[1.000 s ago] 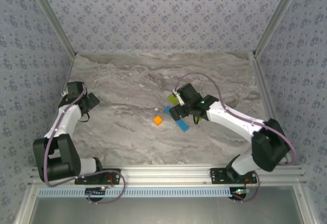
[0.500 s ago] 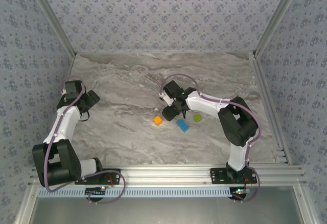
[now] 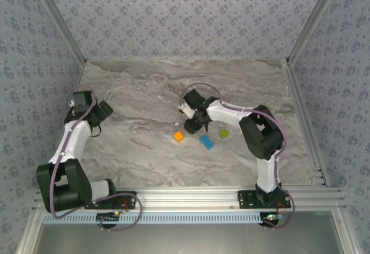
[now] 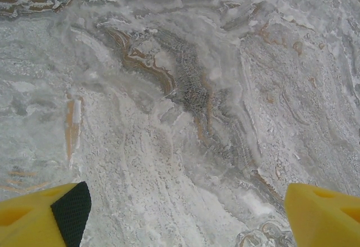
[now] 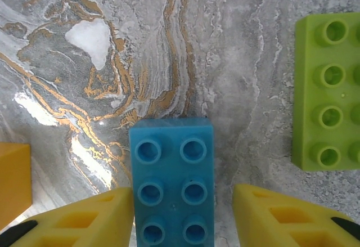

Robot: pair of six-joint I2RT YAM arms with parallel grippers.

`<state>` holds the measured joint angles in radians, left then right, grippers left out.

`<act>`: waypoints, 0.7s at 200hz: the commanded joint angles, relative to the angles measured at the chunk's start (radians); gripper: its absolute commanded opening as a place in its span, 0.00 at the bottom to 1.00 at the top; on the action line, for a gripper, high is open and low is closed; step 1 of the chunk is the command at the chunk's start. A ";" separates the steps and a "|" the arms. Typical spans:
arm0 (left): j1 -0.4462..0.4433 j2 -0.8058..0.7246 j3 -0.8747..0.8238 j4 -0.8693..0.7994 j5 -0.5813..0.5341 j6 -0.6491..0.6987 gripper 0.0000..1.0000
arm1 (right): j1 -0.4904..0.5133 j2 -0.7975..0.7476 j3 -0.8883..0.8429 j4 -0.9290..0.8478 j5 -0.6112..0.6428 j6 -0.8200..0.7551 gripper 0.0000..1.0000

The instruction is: Assemble a carrot with lego

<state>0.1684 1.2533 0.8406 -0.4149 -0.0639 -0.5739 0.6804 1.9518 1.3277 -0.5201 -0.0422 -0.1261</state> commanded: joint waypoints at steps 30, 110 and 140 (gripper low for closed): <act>0.002 0.006 -0.011 0.015 0.014 0.003 0.90 | -0.013 0.024 0.023 -0.037 -0.026 -0.021 0.51; 0.002 0.006 -0.008 0.011 0.022 0.005 0.91 | -0.010 0.051 0.041 -0.052 -0.036 -0.027 0.51; 0.001 0.007 -0.005 0.010 0.025 0.005 0.90 | -0.008 0.057 0.048 -0.055 -0.039 -0.024 0.42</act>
<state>0.1684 1.2533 0.8406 -0.4152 -0.0551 -0.5739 0.6716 1.9865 1.3476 -0.5373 -0.0650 -0.1432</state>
